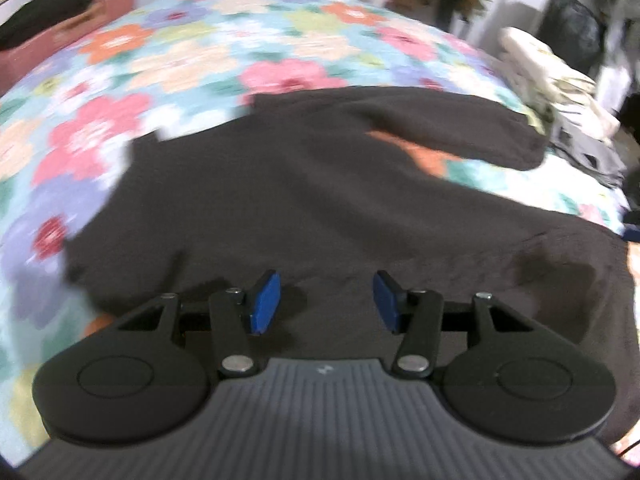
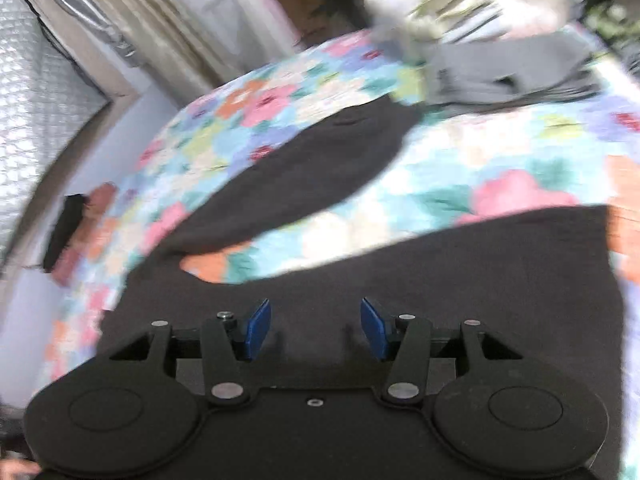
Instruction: Fold clothes
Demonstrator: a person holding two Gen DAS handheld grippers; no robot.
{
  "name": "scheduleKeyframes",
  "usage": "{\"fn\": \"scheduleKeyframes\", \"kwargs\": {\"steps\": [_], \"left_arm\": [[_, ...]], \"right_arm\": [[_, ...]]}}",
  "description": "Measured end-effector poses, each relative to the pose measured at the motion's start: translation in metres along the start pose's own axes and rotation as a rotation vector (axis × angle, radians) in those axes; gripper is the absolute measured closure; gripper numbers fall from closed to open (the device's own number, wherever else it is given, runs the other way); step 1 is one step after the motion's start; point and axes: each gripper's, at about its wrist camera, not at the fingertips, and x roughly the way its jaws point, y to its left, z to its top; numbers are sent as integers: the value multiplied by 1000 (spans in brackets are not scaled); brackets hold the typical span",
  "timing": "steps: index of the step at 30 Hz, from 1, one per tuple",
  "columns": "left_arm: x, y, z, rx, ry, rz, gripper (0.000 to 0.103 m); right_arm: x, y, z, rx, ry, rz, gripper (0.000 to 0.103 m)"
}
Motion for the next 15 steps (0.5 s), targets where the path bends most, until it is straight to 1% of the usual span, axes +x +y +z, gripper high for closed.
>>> {"fn": "scheduleKeyframes", "kwargs": {"steps": [2, 5, 6, 8, 9, 11, 13, 15], "left_arm": [[17, -15, 23, 13, 26, -11, 52], [39, -27, 61, 48, 22, -23, 51], [47, -26, 73, 45, 20, -34, 49], [63, -19, 95, 18, 26, -63, 46], [71, -12, 104, -4, 33, -64, 46], [88, 3, 116, -46, 55, -41, 46], [98, 17, 116, -81, 74, -27, 46], [106, 30, 111, -108, 88, -36, 46]], "right_arm": [[24, 2, 20, 13, 43, 39, 47], [63, 4, 48, 29, 105, 80, 45], [76, 3, 57, 36, 114, 82, 45], [97, -3, 70, 50, 107, 60, 45], [106, -8, 76, 58, 93, 46, 45], [120, -23, 87, 75, 68, 15, 42], [131, -29, 94, 58, 46, -13, 42], [141, -31, 99, 30, 24, -39, 41]]}}
